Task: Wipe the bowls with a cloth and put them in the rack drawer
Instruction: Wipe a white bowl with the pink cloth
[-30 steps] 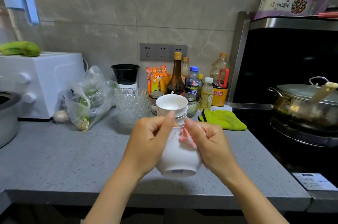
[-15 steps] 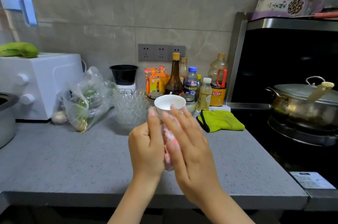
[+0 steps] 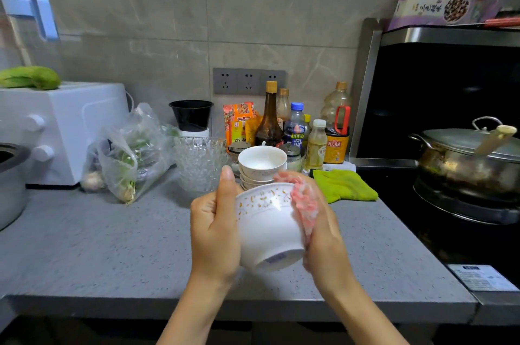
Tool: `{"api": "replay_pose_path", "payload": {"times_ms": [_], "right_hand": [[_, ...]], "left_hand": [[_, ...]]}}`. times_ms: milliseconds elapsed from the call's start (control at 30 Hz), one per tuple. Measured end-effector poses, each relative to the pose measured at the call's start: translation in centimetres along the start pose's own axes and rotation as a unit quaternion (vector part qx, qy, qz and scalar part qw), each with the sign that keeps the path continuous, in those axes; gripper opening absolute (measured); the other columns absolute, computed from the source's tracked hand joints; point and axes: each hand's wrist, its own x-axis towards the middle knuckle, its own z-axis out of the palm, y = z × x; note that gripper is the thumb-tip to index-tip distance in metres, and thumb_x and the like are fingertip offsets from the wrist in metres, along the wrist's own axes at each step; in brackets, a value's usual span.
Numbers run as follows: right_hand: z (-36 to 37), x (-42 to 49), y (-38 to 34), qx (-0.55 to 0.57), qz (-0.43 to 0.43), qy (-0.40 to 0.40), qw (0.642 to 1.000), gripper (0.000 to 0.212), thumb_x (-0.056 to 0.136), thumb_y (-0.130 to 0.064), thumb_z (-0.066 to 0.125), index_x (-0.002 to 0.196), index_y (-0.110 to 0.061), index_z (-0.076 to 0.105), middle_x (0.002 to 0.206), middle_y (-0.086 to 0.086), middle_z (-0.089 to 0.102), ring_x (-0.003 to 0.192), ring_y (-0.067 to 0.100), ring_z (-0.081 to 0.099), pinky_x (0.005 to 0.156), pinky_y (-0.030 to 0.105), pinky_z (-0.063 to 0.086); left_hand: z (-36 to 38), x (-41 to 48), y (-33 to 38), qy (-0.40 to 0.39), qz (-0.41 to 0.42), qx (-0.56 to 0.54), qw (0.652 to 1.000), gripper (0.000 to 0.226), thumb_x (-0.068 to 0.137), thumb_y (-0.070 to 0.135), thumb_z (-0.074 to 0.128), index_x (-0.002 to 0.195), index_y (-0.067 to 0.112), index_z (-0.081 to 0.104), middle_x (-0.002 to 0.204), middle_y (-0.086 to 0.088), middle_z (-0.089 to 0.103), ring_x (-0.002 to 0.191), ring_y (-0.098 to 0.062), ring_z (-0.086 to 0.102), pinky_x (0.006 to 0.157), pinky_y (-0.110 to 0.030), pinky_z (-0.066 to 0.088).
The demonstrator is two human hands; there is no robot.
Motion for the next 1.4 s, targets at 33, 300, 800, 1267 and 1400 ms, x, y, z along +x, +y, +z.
{"api": "replay_pose_path", "payload": {"times_ms": [33,300,800,1267,1400], "right_hand": [[-0.2,0.1,-0.3,0.029,0.046,0.002,0.999,0.024,0.094,-0.028,0.048,0.109,-0.013,0.06,0.075,-0.005,0.067,0.066,0.007,0.064,0.057,0.005,0.045],[-1.5,1.3,-1.0,-0.017,0.085,-0.002,0.996,0.05,0.075,-0.056,0.05,0.039,-0.021,0.048,0.033,0.002,0.041,0.02,0.011,0.032,0.027,0.012,0.022],[-1.4,0.3,0.9,-0.075,-0.005,0.003,0.997,0.05,0.089,-0.065,0.034,0.126,-0.041,0.058,0.12,-0.021,0.063,0.113,-0.001,0.059,0.093,0.038,0.052],[1.3,-0.7,1.2,-0.28,-0.179,0.011,0.943,0.046,0.101,-0.046,0.02,0.145,-0.037,0.029,0.154,-0.021,0.027,0.144,0.002,0.019,0.117,0.035,0.021],[1.4,-0.2,1.1,-0.306,-0.221,0.01,0.926,0.046,0.102,-0.042,0.025,0.144,-0.029,0.036,0.153,-0.011,0.033,0.143,0.007,0.026,0.115,0.03,0.025]], "left_hand": [[-0.2,0.1,0.1,-0.01,-0.013,-0.012,1.0,0.051,0.083,0.045,0.043,0.039,0.02,0.038,0.037,0.003,0.035,0.034,-0.008,0.037,0.036,-0.015,0.026],[-1.7,1.5,-0.1,-0.116,-0.041,0.034,0.992,0.059,0.091,0.041,0.041,0.047,0.003,0.051,0.044,-0.001,0.051,0.042,-0.008,0.048,0.045,-0.014,0.037],[0.3,0.8,-0.4,-0.056,-0.015,0.053,0.997,0.064,0.085,0.053,0.049,0.046,0.004,0.036,0.043,-0.009,0.037,0.041,-0.016,0.037,0.042,-0.026,0.026],[0.6,0.2,-0.3,0.025,0.031,0.045,0.998,0.057,0.086,0.048,0.042,0.037,0.02,0.038,0.037,0.007,0.036,0.038,-0.005,0.034,0.041,-0.02,0.029],[0.4,0.1,-0.1,-0.003,0.038,0.041,0.998,0.056,0.085,0.047,0.044,0.036,0.019,0.044,0.036,0.008,0.04,0.037,-0.006,0.036,0.041,-0.019,0.031]]}}
